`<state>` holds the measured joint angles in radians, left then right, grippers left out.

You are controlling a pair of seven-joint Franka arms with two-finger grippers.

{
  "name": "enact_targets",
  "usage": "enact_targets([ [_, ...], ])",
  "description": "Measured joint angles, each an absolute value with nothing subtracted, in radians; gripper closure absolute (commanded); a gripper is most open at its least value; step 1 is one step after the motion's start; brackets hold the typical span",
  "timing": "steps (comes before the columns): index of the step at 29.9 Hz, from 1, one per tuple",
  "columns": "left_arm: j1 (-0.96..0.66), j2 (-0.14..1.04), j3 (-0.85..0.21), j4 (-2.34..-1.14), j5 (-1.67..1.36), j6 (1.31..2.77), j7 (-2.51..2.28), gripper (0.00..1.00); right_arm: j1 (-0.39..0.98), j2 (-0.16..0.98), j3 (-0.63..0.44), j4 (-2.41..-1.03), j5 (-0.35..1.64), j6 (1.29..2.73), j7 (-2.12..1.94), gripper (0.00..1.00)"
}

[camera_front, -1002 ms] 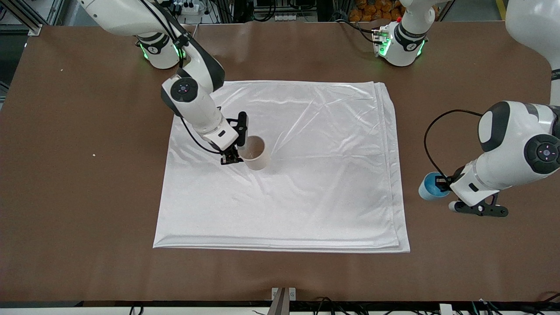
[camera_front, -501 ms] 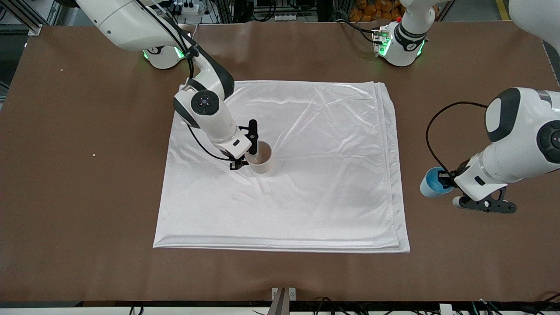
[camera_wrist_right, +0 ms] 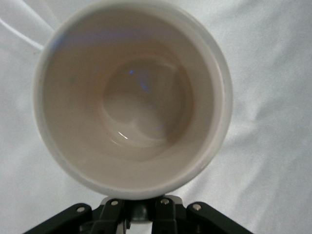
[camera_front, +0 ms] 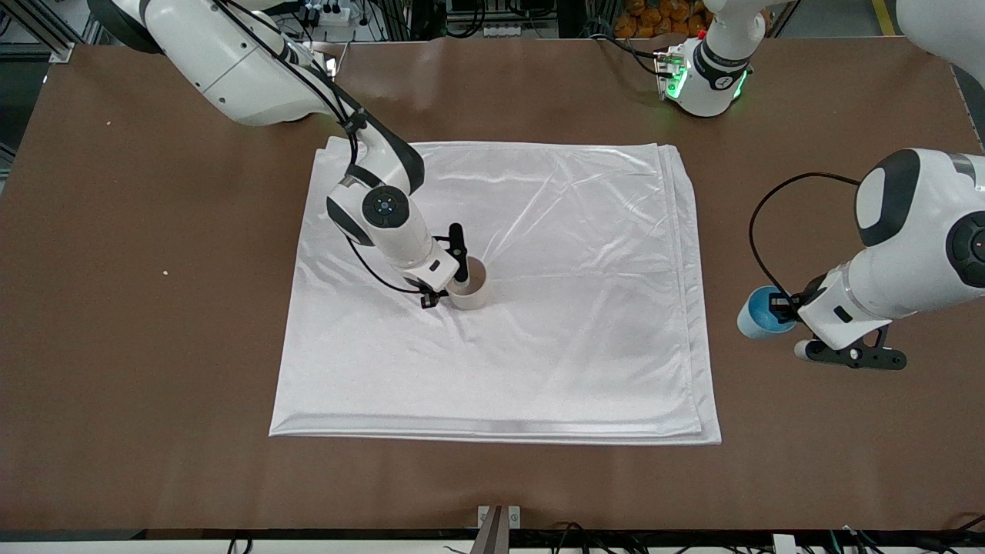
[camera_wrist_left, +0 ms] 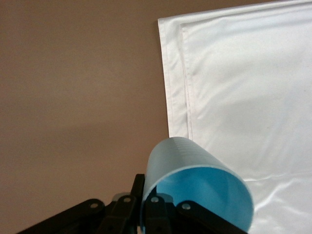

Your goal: Place blue cup into white mug on cloth

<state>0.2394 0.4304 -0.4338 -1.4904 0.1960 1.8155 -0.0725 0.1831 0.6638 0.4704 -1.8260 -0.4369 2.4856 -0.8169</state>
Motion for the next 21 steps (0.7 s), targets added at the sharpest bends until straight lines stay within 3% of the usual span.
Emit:
enact_targets([
  [7, 0.241, 0.43, -0.434, -1.49, 0.196, 1.807, -0.073, 1.0, 0.187, 0.664, 0.47, -1.823, -0.437, 2.485, -0.817, 0.62],
  [8, 0.241, 0.43, -0.434, -1.49, 0.196, 1.807, -0.073, 1.0, 0.188, 0.664, 0.47, -1.823, -0.437, 2.485, -0.817, 0.54],
  [12, 0.238, 0.43, -0.436, -1.49, 0.191, 1.807, -0.073, 1.0, 0.189, 0.664, 0.47, -1.822, -0.437, 2.485, -0.817, 0.0],
  [21, 0.236, 0.423, -0.45, -1.487, 0.149, 1.806, -0.073, 1.0, 0.186, 0.662, 0.469, -1.801, -0.437, 2.442, -0.817, 0.0],
])
